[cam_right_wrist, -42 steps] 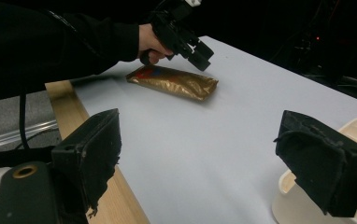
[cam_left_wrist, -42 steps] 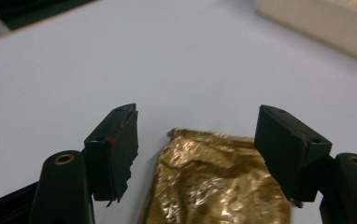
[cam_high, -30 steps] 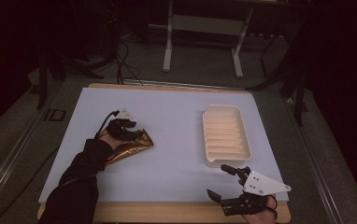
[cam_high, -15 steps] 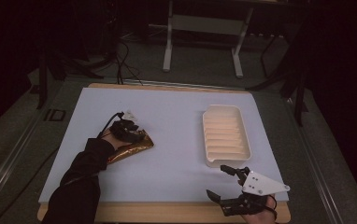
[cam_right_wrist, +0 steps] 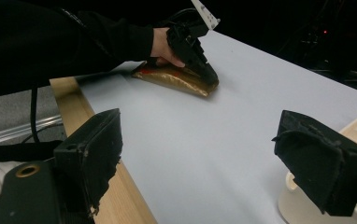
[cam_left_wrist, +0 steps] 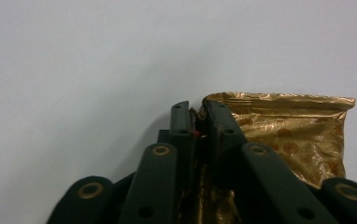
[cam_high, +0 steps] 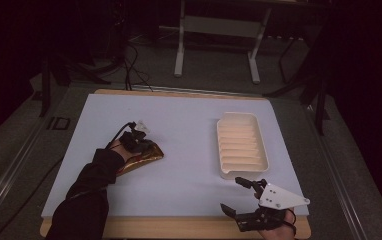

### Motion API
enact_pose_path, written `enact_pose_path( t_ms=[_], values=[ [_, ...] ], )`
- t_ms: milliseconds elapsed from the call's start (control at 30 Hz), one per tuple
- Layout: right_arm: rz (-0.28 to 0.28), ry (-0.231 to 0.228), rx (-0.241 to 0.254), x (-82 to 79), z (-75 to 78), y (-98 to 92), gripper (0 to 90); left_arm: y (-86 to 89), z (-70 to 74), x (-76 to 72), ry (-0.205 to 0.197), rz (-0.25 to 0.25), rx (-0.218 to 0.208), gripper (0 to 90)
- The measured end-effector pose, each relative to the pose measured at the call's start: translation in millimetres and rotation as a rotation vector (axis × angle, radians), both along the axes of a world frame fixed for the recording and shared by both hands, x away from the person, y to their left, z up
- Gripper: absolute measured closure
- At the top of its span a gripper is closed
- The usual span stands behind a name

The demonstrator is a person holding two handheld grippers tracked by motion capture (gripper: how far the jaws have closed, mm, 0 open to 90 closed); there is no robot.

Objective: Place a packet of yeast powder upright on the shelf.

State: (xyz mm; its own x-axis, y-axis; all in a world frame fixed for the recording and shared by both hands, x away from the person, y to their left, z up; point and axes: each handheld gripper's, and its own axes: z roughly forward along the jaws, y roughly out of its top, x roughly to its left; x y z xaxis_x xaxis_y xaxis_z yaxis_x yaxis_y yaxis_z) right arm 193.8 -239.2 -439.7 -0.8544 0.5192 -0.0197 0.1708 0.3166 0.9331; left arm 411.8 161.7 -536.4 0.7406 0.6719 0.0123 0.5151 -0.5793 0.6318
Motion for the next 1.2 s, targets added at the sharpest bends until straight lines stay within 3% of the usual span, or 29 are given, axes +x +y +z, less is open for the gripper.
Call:
enact_pose_path(
  t_ms=[300, 367, 467, 600, 933, 1033, 1200],
  values=[
    [0.002, 0.001, 0.005, 0.7, -0.4, 0.1, 15.4, 2.2, 6.9, -1.9, -0.035, 0.049, 0.002, 87.6],
    [0.001, -0.004, 0.008, -0.4, 1.0, -1.0, 15.4, 5.9, 13.8, -2.9, -0.052, 0.078, -0.014, 88.0],
    [-0.001, -0.006, 0.009, -0.1, 1.3, -1.6, 15.4, 6.6, 15.6, -3.5, -0.057, 0.076, -0.016, 88.1],
    [0.006, 0.003, 0.011, 0.0, 1.1, -1.2, 16.4, 8.1, 32.2, -12.6, -0.124, 0.108, -0.023, 88.5],
    [0.03, 0.002, 0.082, -1.9, 6.0, -6.3, 16.2, 4.1, 64.8, -28.8, -0.19, 0.096, -0.063, 88.6],
    [0.031, 0.008, 0.078, -1.3, 7.7, -7.7, 16.2, 4.0, 74.9, -35.8, -0.208, 0.088, -0.085, 88.5],
    [0.047, -0.036, 0.072, -4.2, 13.2, -10.0, 22.5, 1.8, 93.2, -49.8, -0.249, 0.08, -0.137, 88.6]
  ],
)
